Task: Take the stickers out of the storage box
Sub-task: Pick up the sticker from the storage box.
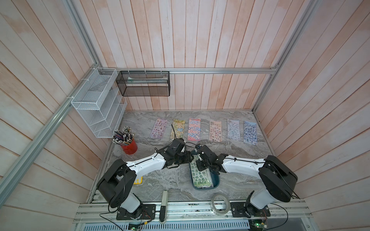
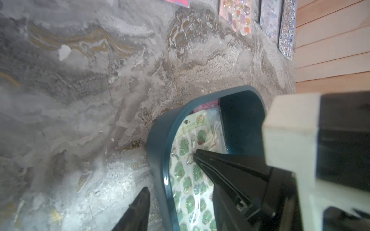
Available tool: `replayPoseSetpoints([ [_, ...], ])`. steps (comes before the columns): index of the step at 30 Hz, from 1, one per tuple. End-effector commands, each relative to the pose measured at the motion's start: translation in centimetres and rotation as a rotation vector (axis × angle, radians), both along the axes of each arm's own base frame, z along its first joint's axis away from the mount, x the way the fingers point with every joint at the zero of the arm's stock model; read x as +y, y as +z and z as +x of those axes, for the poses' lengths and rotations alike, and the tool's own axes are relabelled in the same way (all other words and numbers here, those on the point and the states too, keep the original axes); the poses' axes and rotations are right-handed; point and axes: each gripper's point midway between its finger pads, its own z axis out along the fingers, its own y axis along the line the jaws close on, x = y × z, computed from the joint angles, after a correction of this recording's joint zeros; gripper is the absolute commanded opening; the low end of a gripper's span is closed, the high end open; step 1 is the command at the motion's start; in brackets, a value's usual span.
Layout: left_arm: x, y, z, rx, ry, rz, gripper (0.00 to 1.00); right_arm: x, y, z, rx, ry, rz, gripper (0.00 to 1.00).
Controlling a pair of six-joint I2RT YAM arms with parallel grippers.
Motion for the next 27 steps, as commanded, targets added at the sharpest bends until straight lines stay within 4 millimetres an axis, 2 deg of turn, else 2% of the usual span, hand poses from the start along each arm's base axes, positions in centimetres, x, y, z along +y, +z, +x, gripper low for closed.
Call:
replayPoseSetpoints([
  [1, -1.4, -0.3, -0.5, 0.012, -0.026, -0.031, 0.47, 0.8, -3.1, -3.1, 0.154, 0.054, 0.052, 0.00],
  [8, -2.1, -0.3, -0.2, 0.016, -0.042, -0.034, 0.46, 1.9, -3.1, -4.6, 0.202, 0.095, 0.154, 0.00],
  [11, -1.9, -0.1, 0.0, 0.008, -0.040, -0.017, 0.54, 2.1, -2.8, -5.0, 0.207, 0.106, 0.210, 0.00],
  [14, -1.7, 0.2, 0.2, 0.000, -0.033, 0.001, 0.59, 1.8, -2.5, -5.0, 0.201, 0.097, 0.239, 0.00],
  [21, -1.1, -0.1, 0.4, 0.006, -0.010, 0.043, 0.61, 1.3, -0.6, -4.5, 0.200, 0.091, 0.363, 0.00],
  [23, -0.8, -0.1, 0.6, 0.006, 0.002, 0.065, 0.59, 1.3, -0.2, -4.5, 0.201, 0.098, 0.385, 0.00],
  [27, -0.1, -0.1, 1.0, 0.006, 0.031, 0.119, 0.46, 1.5, 0.1, -4.8, 0.206, 0.115, 0.409, 0.00],
])
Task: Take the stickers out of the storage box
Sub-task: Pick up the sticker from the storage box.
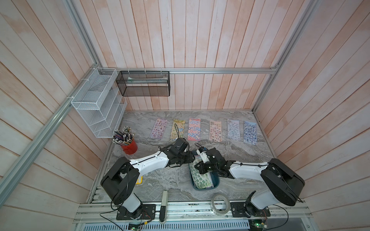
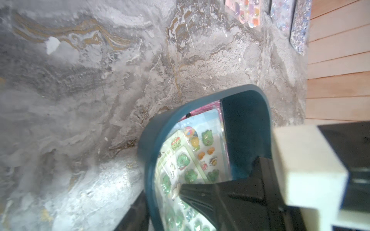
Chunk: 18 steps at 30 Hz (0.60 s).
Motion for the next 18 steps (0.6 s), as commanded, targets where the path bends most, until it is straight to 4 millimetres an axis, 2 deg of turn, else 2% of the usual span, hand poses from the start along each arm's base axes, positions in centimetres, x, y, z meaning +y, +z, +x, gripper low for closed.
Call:
replayPoseSetpoints([
  [1, 0.4, 0.3, 1.0, -0.023, 0.028, 0.062, 0.46, 0.1, -0.5, -1.9, 0.069, 0.049, 0.028, 0.00],
  [10, 1.8, 0.6, 1.4, -0.025, 0.074, 0.138, 0.45, 1.6, 1.1, -2.3, 0.075, 0.103, 0.122, 0.00],
  [18, 2.3, 0.3, 0.9, 0.000, 0.080, 0.164, 0.24, 1.5, 0.7, -2.2, 0.082, 0.095, 0.118, 0.00],
])
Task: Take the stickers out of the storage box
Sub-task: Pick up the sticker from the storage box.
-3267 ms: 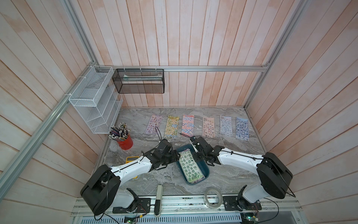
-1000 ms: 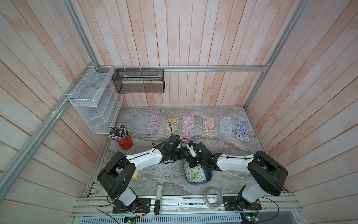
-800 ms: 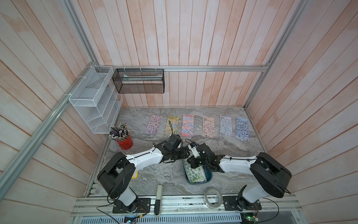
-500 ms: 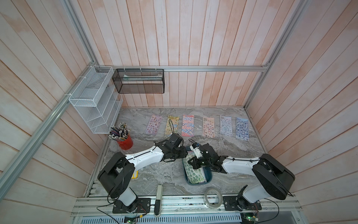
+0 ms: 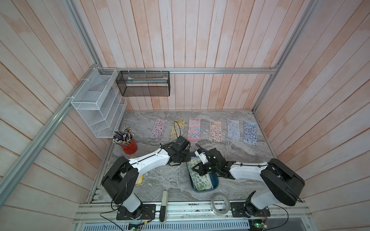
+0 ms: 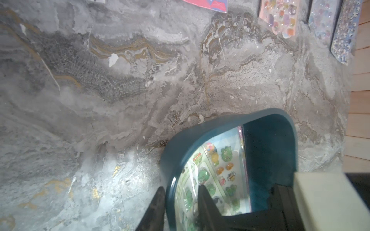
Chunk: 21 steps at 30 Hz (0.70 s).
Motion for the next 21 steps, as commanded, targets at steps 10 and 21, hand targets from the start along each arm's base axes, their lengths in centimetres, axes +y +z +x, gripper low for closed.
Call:
replayPoseSetpoints([
  [10, 0.2, 1.3, 0.4, -0.018, 0.015, 0.024, 0.38, 0.0, -0.5, -0.4, 0.023, 0.007, 0.000, 0.00],
  [21, 0.1, 1.3, -0.3, -0.013, 0.004, 0.023, 0.00, -0.2, -0.7, -0.3, 0.024, 0.000, -0.010, 0.00],
])
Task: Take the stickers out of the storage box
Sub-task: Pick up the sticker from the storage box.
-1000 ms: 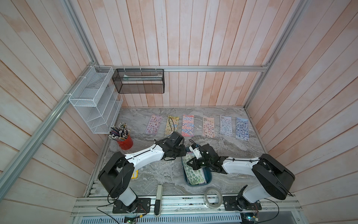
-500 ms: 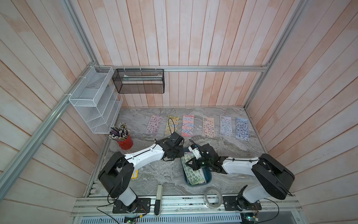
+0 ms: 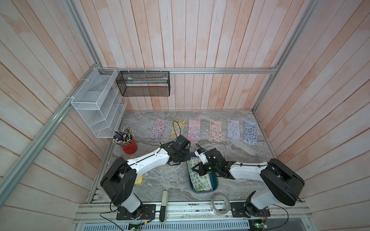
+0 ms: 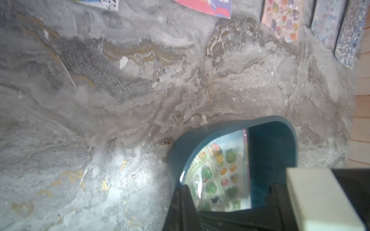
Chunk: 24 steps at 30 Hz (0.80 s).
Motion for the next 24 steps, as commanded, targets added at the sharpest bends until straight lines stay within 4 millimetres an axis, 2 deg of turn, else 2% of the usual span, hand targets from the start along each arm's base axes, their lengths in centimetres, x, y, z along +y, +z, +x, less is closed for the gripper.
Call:
replayPoseSetpoints([
  [1, -0.2, 0.6, -0.1, -0.010, -0.005, 0.004, 0.00, -0.3, -0.7, -0.2, 0.016, -0.001, -0.015, 0.00],
  [8, -0.2, 1.2, -0.1, -0.024, -0.001, -0.005, 0.00, -0.6, -0.5, -0.1, 0.003, -0.010, -0.030, 0.00],
  [10, -0.4, 1.6, -0.1, -0.031, -0.008, -0.019, 0.00, -0.8, 0.2, 0.4, -0.027, -0.016, -0.048, 0.00],
  [14, -1.6, 3.5, 0.3, -0.081, -0.051, -0.084, 0.00, -1.7, 3.4, 2.3, -0.143, -0.048, -0.095, 0.04],
  [19, -3.0, 8.0, 1.4, -0.208, -0.114, -0.161, 0.00, -3.7, 8.5, 4.5, -0.300, -0.101, -0.100, 0.21],
  [24, -3.8, 13.6, 2.5, -0.353, -0.171, -0.234, 0.00, -5.6, 11.7, 6.1, -0.363, -0.073, -0.073, 0.41],
])
